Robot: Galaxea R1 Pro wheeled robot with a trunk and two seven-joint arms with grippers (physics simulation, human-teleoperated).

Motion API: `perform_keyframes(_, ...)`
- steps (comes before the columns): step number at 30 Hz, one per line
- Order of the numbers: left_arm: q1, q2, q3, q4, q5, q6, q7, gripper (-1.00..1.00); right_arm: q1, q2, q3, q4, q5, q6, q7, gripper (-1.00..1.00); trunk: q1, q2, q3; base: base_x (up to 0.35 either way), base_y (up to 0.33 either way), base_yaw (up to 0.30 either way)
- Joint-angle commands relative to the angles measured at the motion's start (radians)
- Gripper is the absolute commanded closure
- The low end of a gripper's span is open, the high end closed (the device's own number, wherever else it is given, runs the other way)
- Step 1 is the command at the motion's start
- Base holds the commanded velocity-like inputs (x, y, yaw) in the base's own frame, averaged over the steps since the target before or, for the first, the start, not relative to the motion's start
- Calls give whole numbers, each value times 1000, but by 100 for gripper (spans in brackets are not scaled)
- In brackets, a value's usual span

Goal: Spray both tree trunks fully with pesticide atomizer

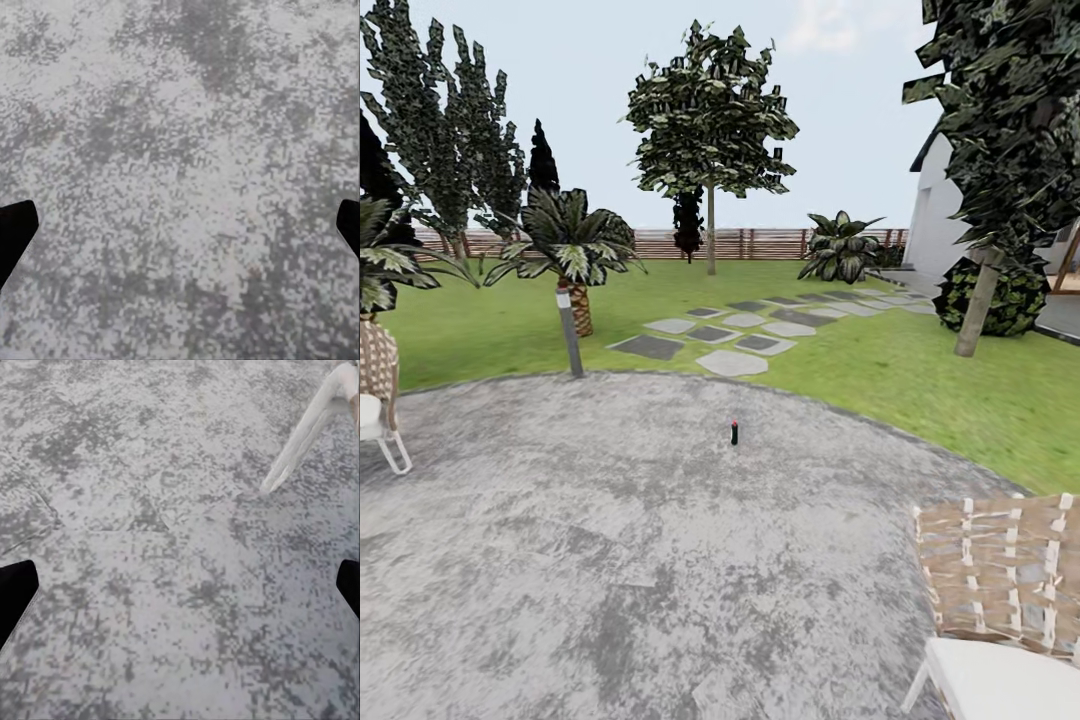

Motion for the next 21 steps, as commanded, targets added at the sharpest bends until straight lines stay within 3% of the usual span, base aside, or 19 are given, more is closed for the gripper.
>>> perform_keyframes(1,-1,0,1,1,0,-3,1,-100,-1,0,-2,1,0,-3,0,-100,0,0,-1,339,0,0)
perform_keyframes(21,-1,-1,1,1,0,-3,1,-100,-1,1,-1,0,0,-3,0,-100,0,0,-1,339,23,0)
